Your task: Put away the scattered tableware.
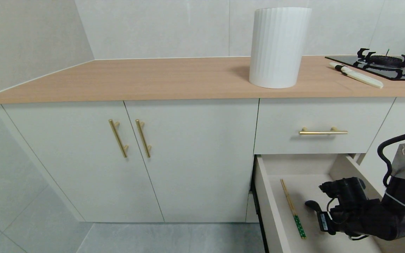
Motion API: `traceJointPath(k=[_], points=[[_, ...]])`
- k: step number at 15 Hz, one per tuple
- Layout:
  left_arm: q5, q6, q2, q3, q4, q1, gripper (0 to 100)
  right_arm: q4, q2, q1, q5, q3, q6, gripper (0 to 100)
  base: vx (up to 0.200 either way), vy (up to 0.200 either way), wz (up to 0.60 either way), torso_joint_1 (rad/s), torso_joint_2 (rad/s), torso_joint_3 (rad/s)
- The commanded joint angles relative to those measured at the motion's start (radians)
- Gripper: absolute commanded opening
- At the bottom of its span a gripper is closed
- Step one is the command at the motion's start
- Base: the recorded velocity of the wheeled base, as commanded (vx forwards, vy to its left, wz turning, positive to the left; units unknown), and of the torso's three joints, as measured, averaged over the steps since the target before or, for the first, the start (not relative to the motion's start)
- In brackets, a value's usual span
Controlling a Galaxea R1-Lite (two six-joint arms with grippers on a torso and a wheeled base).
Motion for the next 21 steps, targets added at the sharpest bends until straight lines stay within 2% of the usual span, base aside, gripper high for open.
traceJointPath(k=[1, 2, 3, 10, 14, 16, 21], points=[[0.0, 0.0, 0.0, 0.0, 0.0, 0.0, 100, -0.004, 0.005, -0.002, -0.001, 0.004, -0.001, 0, 0.0, 0.0, 0.0, 0.0, 0.0, 0.0], [0.0, 0.0, 0.0, 0.0, 0.0, 0.0, 100, -0.002, 0.004, -0.002, 0.0, 0.006, -0.001, 0, 0.0, 0.0, 0.0, 0.0, 0.0, 0.0], [0.0, 0.0, 0.0, 0.0, 0.0, 0.0, 100, -0.004, 0.004, -0.002, 0.0, 0.004, -0.001, 100, 0.0, 0.0, 0.0, 0.0, 0.0, 0.0], [0.0, 0.001, 0.0, 0.0, 0.0, 0.0, 100, -0.002, -0.11, -0.002, 0.003, 0.033, 0.001, 100, 0.0, 0.0, 0.0, 0.0, 0.0, 0.0], [0.0, 0.0, 0.0, 0.0, 0.0, 0.0, 100, 0.026, -0.423, 0.019, 0.025, 0.115, -0.002, 100, 0.0, 0.0, 0.0, 0.0, 0.0, 0.0], [0.0, 0.0, 0.0, 0.0, 0.0, 0.0, 100, 0.128, -0.578, 0.038, 0.022, 0.138, -0.001, 100, 0.0, 0.0, 0.0, 0.0, 0.0, 0.0], [0.0, 0.001, 0.0, 0.0, 0.0, 0.0, 100, 0.497, -0.952, 0.081, 0.025, 0.156, -0.002, 100, 0.0, 0.0, 0.0, 0.0, 0.0, 0.0]])
